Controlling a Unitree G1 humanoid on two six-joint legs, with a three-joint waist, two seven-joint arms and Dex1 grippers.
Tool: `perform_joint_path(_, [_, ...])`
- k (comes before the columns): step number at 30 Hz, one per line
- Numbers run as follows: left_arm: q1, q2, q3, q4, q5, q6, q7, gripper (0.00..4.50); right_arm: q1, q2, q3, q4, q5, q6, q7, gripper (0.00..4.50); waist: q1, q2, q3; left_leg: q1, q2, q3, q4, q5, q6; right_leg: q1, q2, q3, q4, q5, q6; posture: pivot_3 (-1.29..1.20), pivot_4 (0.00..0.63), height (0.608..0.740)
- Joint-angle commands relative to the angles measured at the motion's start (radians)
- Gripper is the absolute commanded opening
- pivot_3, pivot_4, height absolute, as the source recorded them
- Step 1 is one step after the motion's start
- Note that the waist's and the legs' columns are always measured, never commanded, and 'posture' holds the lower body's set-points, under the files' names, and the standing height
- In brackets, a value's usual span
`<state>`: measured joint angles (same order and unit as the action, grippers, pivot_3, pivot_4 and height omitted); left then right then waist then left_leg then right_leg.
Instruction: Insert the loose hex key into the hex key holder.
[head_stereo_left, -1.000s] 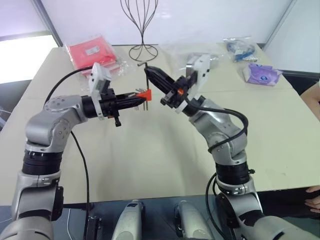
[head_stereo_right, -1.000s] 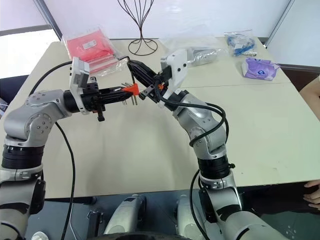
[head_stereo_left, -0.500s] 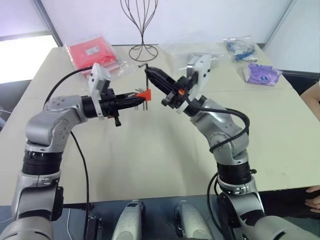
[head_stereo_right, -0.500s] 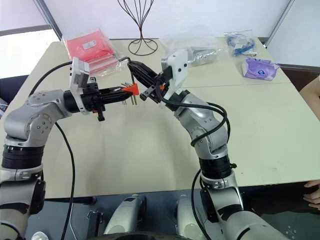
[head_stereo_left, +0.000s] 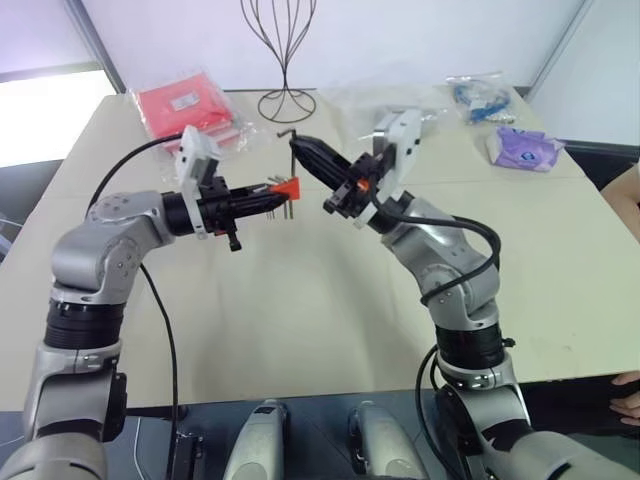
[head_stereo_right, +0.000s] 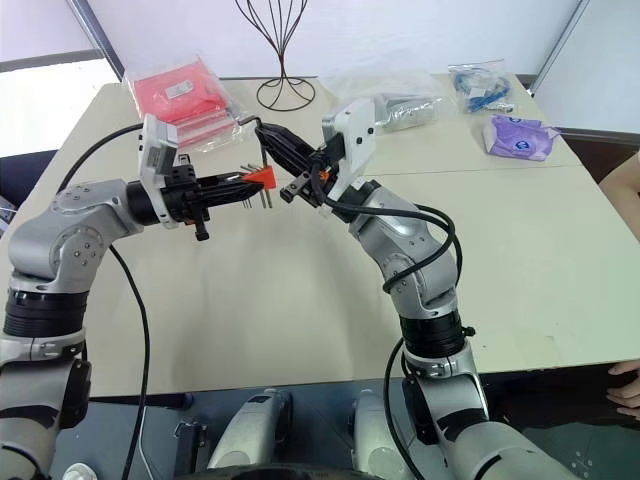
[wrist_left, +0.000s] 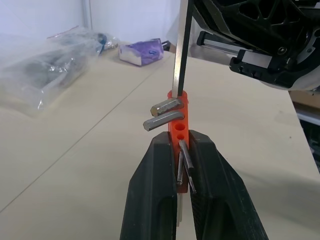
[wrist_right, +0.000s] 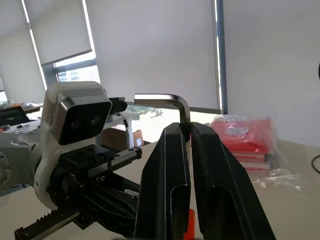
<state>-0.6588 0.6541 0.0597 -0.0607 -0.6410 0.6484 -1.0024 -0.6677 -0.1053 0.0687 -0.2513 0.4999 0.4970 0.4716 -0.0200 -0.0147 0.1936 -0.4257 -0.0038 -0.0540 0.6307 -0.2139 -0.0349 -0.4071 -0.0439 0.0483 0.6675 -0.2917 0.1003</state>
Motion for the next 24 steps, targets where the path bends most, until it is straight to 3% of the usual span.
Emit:
perform_joint_path(1, [-0.02, 0.005, 0.034, -0.022, -0.012, -0.016, -0.005, 0.0, -0.017, 0.001, -0.007, -0.031, 0.013, -0.008, 0.003, 0.04, 0.0, 0.0, 0.0, 0.0, 0.0, 0.0, 0.0, 0.0, 0.0, 0.0, 0.0, 0.0, 0.0, 0.0, 0.0, 0.0, 0.15, 0.74])
perform_joint_path(24, [-0.03, 0.007, 0.028, -0.032, -0.01, -0.02, -0.01, 0.0, -0.003, -0.023, 0.019, -0.024, -0.003, -0.002, 0.023, 0.04, 0.0, 0.0, 0.0, 0.0, 0.0, 0.0, 0.0, 0.0, 0.0, 0.0, 0.0, 0.0, 0.0, 0.0, 0.0, 0.0, 0.15, 0.74])
